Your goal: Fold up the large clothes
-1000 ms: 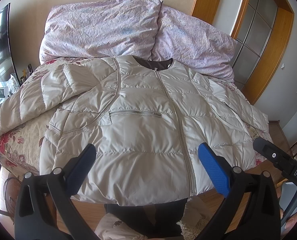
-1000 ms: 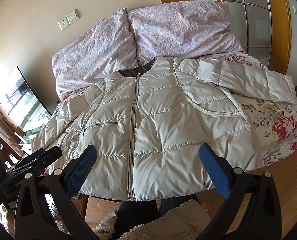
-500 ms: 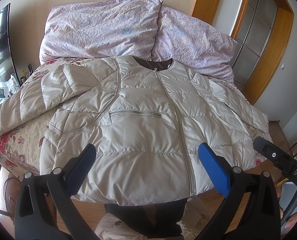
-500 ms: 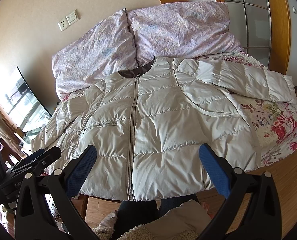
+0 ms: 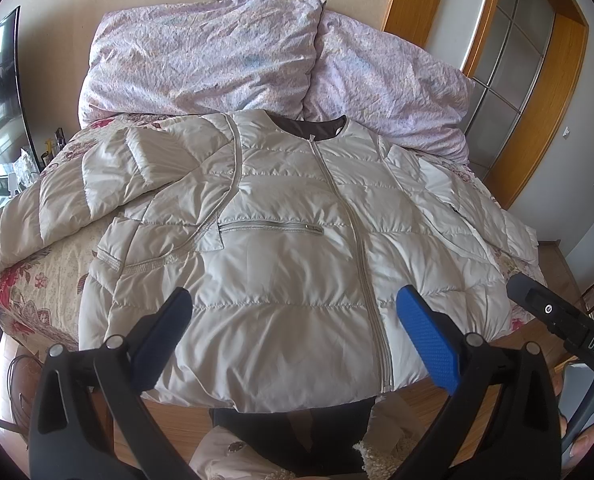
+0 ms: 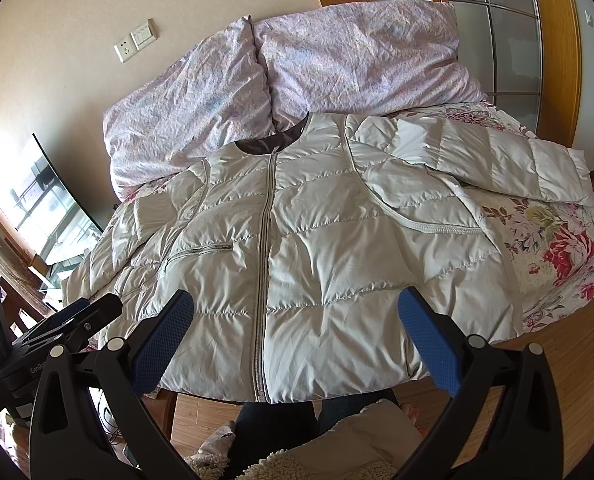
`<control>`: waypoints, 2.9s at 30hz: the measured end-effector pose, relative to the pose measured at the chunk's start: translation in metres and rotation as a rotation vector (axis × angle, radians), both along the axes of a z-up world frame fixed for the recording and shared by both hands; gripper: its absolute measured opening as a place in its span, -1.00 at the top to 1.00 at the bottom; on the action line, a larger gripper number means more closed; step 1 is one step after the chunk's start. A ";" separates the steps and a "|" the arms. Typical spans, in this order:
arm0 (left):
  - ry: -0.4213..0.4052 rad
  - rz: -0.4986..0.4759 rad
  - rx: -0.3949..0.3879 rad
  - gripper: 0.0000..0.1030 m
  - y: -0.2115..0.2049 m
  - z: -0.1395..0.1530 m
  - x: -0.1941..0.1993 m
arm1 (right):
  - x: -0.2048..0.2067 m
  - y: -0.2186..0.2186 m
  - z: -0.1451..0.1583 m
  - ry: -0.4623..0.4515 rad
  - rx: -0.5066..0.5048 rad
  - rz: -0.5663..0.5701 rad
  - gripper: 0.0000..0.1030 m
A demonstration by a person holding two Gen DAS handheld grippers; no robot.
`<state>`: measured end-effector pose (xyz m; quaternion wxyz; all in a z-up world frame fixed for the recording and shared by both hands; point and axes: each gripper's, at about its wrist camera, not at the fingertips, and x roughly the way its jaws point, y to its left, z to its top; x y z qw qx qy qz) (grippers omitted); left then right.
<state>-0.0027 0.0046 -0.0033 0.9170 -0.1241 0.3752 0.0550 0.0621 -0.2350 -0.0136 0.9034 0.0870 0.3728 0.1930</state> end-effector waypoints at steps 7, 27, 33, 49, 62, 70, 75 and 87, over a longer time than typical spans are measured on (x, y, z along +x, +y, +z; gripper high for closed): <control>0.001 0.000 0.001 -0.96 0.001 0.002 0.000 | 0.002 -0.003 -0.007 -0.003 -0.006 -0.014 -0.97; 0.097 0.075 -0.415 -0.96 0.108 -0.064 0.054 | 0.141 -0.258 -0.104 0.273 0.587 -0.704 -0.80; 0.022 0.127 -0.519 -0.96 0.143 -0.071 0.058 | 0.167 -0.321 -0.124 0.285 0.694 -0.872 -0.32; -0.114 0.274 -0.480 -0.95 0.210 -0.077 0.044 | 0.210 -0.327 -0.084 0.146 0.466 -0.925 0.82; -0.209 0.382 -0.457 -0.96 0.242 -0.073 0.005 | 0.232 -0.063 0.078 -0.231 0.209 -0.226 0.83; -0.235 0.491 -0.396 -0.95 0.258 -0.071 -0.027 | 0.239 0.098 0.048 -0.153 0.095 0.112 0.83; -0.262 0.539 -0.363 -0.95 0.266 -0.068 -0.041 | 0.230 0.181 -0.012 -0.090 -0.143 0.225 0.83; -0.255 0.629 -0.395 -0.95 0.295 -0.080 -0.057 | 0.160 0.224 -0.056 -0.171 -0.472 0.420 -0.21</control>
